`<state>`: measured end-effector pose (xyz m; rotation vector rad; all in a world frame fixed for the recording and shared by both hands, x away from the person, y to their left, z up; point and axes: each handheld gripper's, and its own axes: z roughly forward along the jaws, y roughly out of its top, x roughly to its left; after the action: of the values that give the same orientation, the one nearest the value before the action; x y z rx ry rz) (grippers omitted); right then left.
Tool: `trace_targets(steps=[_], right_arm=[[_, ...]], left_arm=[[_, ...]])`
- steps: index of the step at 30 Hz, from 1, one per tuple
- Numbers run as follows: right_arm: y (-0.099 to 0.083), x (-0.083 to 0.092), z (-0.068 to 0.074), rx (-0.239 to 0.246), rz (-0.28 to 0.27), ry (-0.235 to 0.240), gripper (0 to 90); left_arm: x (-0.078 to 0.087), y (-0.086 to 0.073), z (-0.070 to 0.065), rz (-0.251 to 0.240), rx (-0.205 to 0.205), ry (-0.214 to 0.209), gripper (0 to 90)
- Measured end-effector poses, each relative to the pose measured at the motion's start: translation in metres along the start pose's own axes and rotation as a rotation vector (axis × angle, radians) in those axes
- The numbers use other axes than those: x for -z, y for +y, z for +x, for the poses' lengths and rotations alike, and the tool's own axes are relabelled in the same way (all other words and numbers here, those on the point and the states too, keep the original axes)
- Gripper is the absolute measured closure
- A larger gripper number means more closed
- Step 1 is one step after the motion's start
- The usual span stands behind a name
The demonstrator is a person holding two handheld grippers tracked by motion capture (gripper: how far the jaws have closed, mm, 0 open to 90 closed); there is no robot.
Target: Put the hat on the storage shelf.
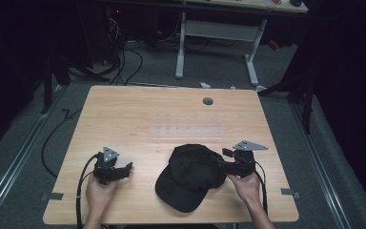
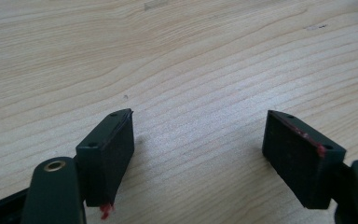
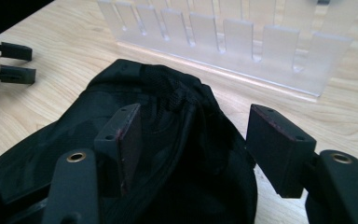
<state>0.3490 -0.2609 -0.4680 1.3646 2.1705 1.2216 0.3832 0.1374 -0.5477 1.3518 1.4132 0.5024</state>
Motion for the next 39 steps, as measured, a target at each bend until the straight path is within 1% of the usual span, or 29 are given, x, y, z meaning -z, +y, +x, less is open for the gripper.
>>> trace_targets(steps=[2, 8, 14, 17, 18, 19, 22, 23, 25, 26, 27, 30, 34, 39], right_arm=[[0.001, -0.008, -0.002, -0.013, 0.018, 0.004, 35.9], [0.003, -0.018, -0.003, -0.024, 0.040, 0.010, 36.4], [0.003, -0.027, -0.004, -0.028, 0.070, 0.020, 40.0], [0.003, -0.032, -0.004, -0.026, 0.082, 0.027, 45.5], [0.003, -0.032, -0.004, -0.026, 0.082, 0.027, 45.5], [0.003, -0.033, -0.003, -0.022, 0.085, 0.025, 47.4], [0.002, -0.036, -0.004, -0.026, 0.092, 0.040, 55.2], [0.002, -0.038, -0.005, -0.015, 0.094, 0.053, 62.5], [0.002, -0.039, -0.005, -0.014, 0.098, 0.061, 66.6], [0.002, -0.039, -0.005, -0.014, 0.098, 0.061, 66.6], [0.002, -0.039, -0.005, -0.016, 0.099, 0.065, 68.7], [0.002, -0.038, -0.007, -0.019, 0.094, 0.092, 75.9], [0.003, -0.038, -0.007, -0.002, 0.094, 0.096, 77.6], [0.004, -0.035, -0.007, -0.003, 0.085, 0.111, 79.2]], left_arm=[[0.000, 0.000, 0.000, 0.000, 0.000, 0.000, 25.1], [0.000, 0.000, 0.000, 0.000, 0.000, 0.000, 25.1], [0.000, 0.000, 0.000, 0.000, 0.000, 0.000, 25.2], [0.000, 0.000, 0.000, 0.000, 0.000, 0.000, 25.2], [0.000, 0.000, 0.000, 0.000, 0.000, 0.000, 25.2], [0.000, 0.000, 0.000, 0.000, 0.000, 0.000, 25.2], [0.000, 0.000, 0.000, 0.000, 0.000, 0.000, 25.1], [0.000, 0.000, 0.000, 0.000, 0.000, 0.000, 25.1], [0.000, 0.000, 0.000, 0.000, 0.000, 0.000, 25.1], [0.000, 0.000, 0.000, 0.000, 0.000, 0.000, 25.1], [0.000, 0.000, 0.000, 0.000, 0.000, 0.000, 25.1], [0.000, 0.000, 0.000, 0.000, 0.000, 0.000, 25.1], [0.000, 0.000, 0.000, 0.000, 0.000, 0.000, 25.1], [0.000, 0.000, 0.000, -0.001, 0.001, 0.001, 25.2]])
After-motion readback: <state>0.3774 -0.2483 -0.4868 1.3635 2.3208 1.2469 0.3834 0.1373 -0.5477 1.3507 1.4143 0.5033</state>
